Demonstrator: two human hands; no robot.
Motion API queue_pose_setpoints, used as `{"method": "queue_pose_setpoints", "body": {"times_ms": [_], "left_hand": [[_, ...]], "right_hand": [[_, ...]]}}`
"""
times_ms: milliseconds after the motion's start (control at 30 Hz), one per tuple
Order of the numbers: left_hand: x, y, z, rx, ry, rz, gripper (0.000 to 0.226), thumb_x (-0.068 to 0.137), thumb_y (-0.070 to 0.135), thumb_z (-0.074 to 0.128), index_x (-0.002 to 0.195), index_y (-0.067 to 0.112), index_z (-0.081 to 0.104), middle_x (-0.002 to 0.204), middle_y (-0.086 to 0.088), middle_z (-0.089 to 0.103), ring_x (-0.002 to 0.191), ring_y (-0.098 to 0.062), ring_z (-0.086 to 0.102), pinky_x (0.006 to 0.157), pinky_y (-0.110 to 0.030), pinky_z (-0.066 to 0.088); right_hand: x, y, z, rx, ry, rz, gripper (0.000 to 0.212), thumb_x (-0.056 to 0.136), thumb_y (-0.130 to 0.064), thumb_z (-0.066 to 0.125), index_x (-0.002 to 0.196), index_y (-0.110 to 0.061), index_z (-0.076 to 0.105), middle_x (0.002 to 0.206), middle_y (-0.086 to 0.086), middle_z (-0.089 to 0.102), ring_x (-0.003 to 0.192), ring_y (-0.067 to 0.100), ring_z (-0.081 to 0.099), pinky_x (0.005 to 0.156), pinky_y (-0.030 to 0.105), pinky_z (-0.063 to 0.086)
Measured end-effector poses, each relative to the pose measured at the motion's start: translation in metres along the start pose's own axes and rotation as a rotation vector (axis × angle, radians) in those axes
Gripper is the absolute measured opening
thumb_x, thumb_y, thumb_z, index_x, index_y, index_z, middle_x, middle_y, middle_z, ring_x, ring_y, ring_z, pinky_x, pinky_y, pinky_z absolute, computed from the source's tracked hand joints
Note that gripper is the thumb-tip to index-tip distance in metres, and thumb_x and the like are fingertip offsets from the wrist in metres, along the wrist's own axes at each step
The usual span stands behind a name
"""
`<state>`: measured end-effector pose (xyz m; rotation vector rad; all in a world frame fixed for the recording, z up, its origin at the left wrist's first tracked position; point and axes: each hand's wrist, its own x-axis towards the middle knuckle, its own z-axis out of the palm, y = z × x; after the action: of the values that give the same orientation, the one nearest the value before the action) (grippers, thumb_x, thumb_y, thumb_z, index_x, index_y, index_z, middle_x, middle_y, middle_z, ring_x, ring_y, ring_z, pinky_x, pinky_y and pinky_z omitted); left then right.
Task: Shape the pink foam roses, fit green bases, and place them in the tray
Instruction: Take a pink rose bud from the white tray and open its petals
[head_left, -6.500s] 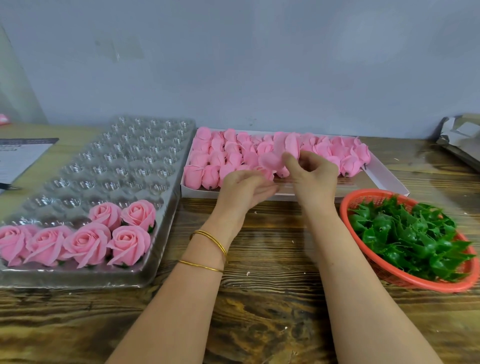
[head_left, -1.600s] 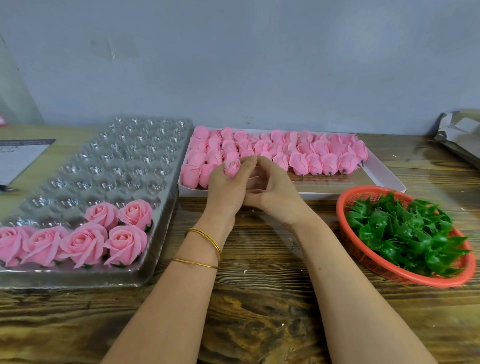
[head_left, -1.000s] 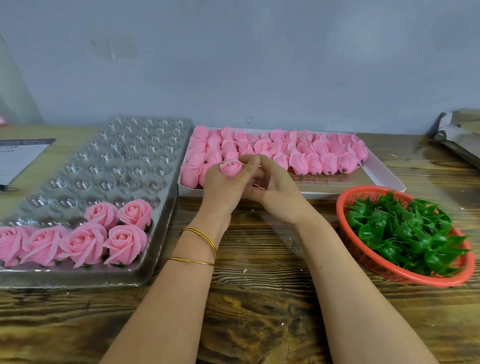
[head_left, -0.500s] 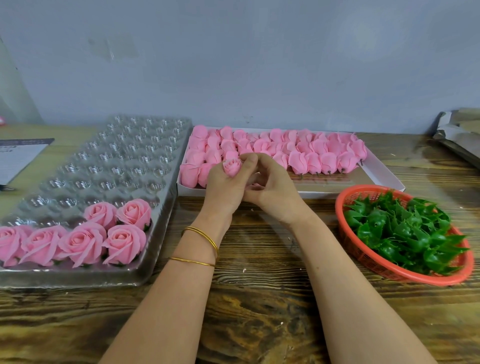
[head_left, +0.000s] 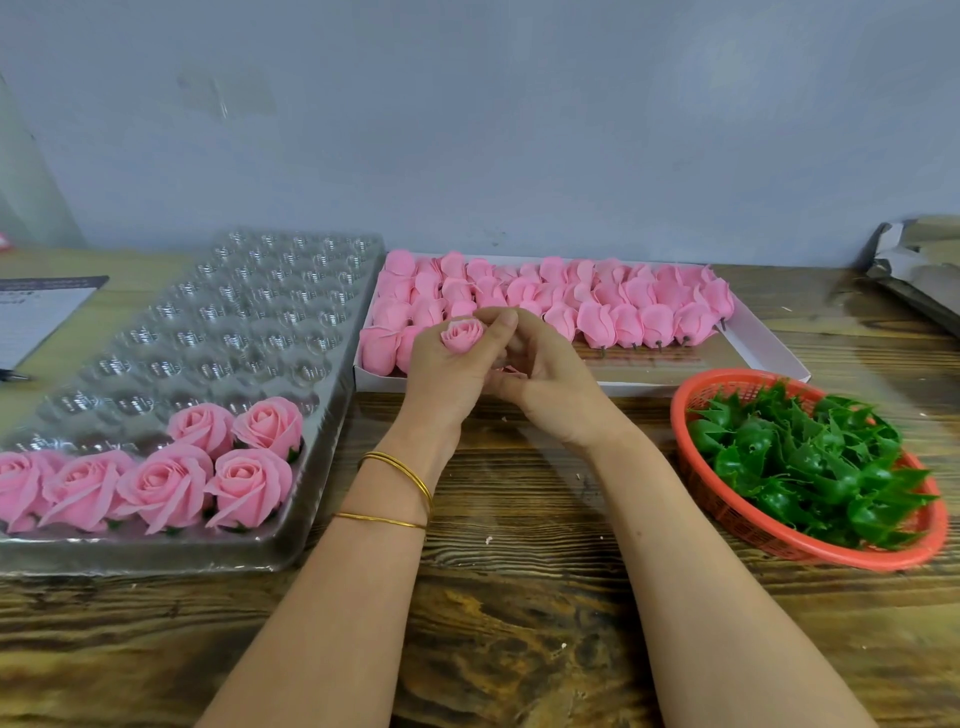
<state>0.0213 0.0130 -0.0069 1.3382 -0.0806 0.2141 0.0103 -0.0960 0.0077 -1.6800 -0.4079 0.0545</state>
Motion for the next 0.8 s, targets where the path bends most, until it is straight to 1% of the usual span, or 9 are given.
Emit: {"method": "queue_pose_setpoints", "body": {"times_ms": [67, 200, 300, 367, 400, 500, 600, 700, 800], "left_hand": [[0.0003, 0.0001, 0.0006, 0.007, -0.003, 0.0, 0.025, 0.092, 0.016, 0.067, 0.068, 0.018, 0.071, 0.063, 0.004, 0.069, 0.06, -0.005, 0.063, 0.053, -0.018, 0.05], [0.0006, -0.0004, 0.0016, 0.012, -0.009, -0.025, 0.032, 0.095, 0.032, 0.062, 0.067, 0.031, 0.076, 0.072, 0.002, 0.074, 0.068, -0.009, 0.07, 0.057, -0.022, 0.054], [0.0016, -0.0018, 0.003, 0.033, -0.003, -0.05, 0.025, 0.085, 0.051, 0.061, 0.072, 0.036, 0.077, 0.077, -0.003, 0.075, 0.076, -0.018, 0.074, 0.063, -0.03, 0.058], [0.0024, -0.0033, 0.0034, 0.044, -0.008, -0.057, 0.027, 0.078, 0.06, 0.062, 0.075, 0.039, 0.077, 0.082, -0.009, 0.075, 0.083, -0.024, 0.074, 0.07, -0.036, 0.06], [0.0024, -0.0035, 0.0035, 0.039, -0.017, -0.059, 0.027, 0.076, 0.062, 0.063, 0.076, 0.039, 0.077, 0.084, -0.007, 0.076, 0.085, -0.024, 0.074, 0.071, -0.036, 0.06], [0.0008, -0.0027, 0.0024, 0.02, -0.05, -0.038, 0.017, 0.08, 0.05, 0.068, 0.077, 0.036, 0.078, 0.085, 0.002, 0.077, 0.085, -0.015, 0.074, 0.068, -0.026, 0.058], [0.0009, -0.0029, -0.0008, 0.056, -0.056, 0.004, 0.015, 0.088, 0.035, 0.071, 0.076, 0.027, 0.077, 0.078, 0.002, 0.075, 0.081, -0.013, 0.073, 0.069, -0.025, 0.056], [0.0011, -0.0016, -0.0014, 0.057, -0.044, 0.026, 0.015, 0.089, 0.02, 0.071, 0.075, 0.018, 0.073, 0.066, 0.006, 0.071, 0.068, -0.006, 0.068, 0.06, -0.02, 0.052], [0.0009, -0.0006, -0.0008, 0.053, -0.046, 0.037, 0.017, 0.088, 0.015, 0.071, 0.072, 0.013, 0.069, 0.059, 0.008, 0.067, 0.059, -0.003, 0.063, 0.055, -0.017, 0.05]], "right_hand": [[-0.0003, -0.0006, 0.0005, 0.008, 0.007, 0.004, 0.05, 0.085, 0.017, 0.059, 0.129, -0.004, 0.048, 0.101, 0.001, 0.064, 0.089, 0.004, 0.061, 0.083, 0.019, 0.052], [-0.0001, -0.0001, 0.0001, -0.02, 0.038, 0.014, 0.054, 0.079, 0.013, 0.069, 0.125, -0.01, 0.052, 0.099, 0.009, 0.064, 0.084, 0.016, 0.057, 0.081, 0.027, 0.05], [0.0008, 0.001, 0.0008, -0.065, 0.064, 0.011, 0.059, 0.075, 0.011, 0.074, 0.125, -0.011, 0.052, 0.106, 0.016, 0.064, 0.085, 0.019, 0.057, 0.08, 0.031, 0.052], [0.0013, 0.001, 0.0017, -0.102, 0.078, 0.001, 0.059, 0.074, 0.007, 0.076, 0.124, -0.013, 0.052, 0.106, 0.014, 0.064, 0.084, 0.017, 0.058, 0.08, 0.035, 0.055], [0.0015, 0.0012, 0.0021, -0.117, 0.084, -0.004, 0.059, 0.074, 0.006, 0.077, 0.124, -0.014, 0.052, 0.104, 0.011, 0.064, 0.082, 0.015, 0.058, 0.08, 0.035, 0.055], [0.0018, 0.0016, 0.0018, -0.136, 0.091, -0.009, 0.06, 0.077, 0.005, 0.075, 0.128, -0.014, 0.05, 0.109, 0.009, 0.063, 0.083, 0.017, 0.058, 0.082, 0.035, 0.055], [0.0015, 0.0029, 0.0004, -0.118, 0.076, -0.003, 0.06, 0.079, 0.006, 0.072, 0.131, -0.014, 0.049, 0.117, 0.013, 0.063, 0.103, 0.033, 0.06, 0.088, 0.035, 0.054], [0.0009, 0.0028, 0.0001, -0.087, 0.061, -0.003, 0.055, 0.082, 0.01, 0.067, 0.128, -0.014, 0.049, 0.115, 0.013, 0.064, 0.106, 0.028, 0.06, 0.083, 0.019, 0.051], [0.0, 0.0004, 0.0009, -0.066, 0.04, 0.001, 0.053, 0.084, 0.013, 0.064, 0.129, -0.01, 0.047, 0.109, 0.004, 0.063, 0.099, 0.014, 0.061, 0.083, 0.013, 0.049]]}}
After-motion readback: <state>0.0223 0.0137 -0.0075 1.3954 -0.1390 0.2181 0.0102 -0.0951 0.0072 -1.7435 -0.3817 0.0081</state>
